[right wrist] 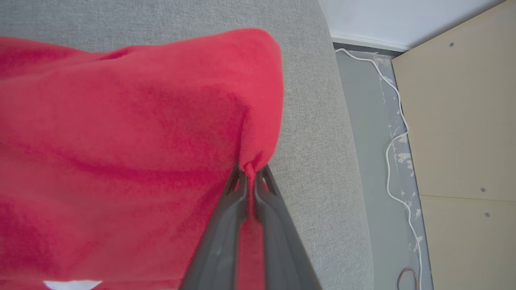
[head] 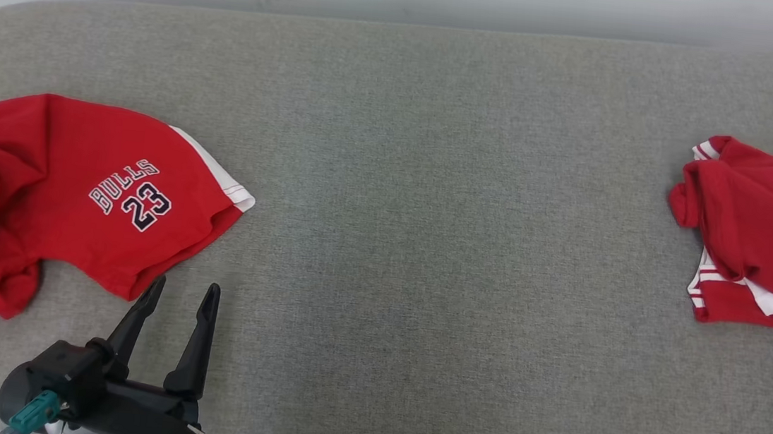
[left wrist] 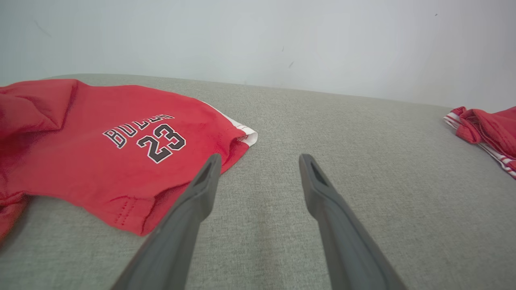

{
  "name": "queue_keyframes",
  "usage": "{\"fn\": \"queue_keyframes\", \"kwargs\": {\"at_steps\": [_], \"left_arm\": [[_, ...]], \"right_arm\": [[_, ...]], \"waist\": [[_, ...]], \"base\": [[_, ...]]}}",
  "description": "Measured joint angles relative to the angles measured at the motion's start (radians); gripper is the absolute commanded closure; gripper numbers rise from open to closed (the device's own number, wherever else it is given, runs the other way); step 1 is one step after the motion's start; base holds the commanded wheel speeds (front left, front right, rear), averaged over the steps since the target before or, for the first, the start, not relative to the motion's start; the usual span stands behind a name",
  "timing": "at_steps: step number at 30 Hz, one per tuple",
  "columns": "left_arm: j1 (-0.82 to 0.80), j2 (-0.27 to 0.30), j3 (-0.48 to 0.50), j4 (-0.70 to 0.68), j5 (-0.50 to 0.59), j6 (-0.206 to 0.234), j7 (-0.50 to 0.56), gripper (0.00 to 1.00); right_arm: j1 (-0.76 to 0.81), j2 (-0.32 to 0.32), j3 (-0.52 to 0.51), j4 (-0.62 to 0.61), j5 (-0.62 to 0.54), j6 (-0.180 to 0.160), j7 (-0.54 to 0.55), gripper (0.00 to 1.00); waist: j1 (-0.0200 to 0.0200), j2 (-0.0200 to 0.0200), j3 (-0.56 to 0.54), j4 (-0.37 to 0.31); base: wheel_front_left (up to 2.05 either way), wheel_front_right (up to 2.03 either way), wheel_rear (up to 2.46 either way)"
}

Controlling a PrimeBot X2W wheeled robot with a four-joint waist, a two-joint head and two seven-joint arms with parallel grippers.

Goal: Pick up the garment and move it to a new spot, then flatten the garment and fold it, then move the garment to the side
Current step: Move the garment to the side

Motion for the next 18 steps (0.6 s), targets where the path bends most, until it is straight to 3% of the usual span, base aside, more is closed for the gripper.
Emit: {"fn": "queue_keyframes", "kwargs": {"at_steps": [18], "left_arm": [[-0.009, 0.003, -0.007, -0.002, 0.000, -0.014, 0.000, 0.00]], "right_arm": [[-0.014, 0.006, 0.005, 0.056, -0.026, -0.009, -0.080, 1.00]], "waist": [[0.0000, -0.0001, 0.036, -0.018]], "base": [[0.00, 0.00, 0.00]]}}
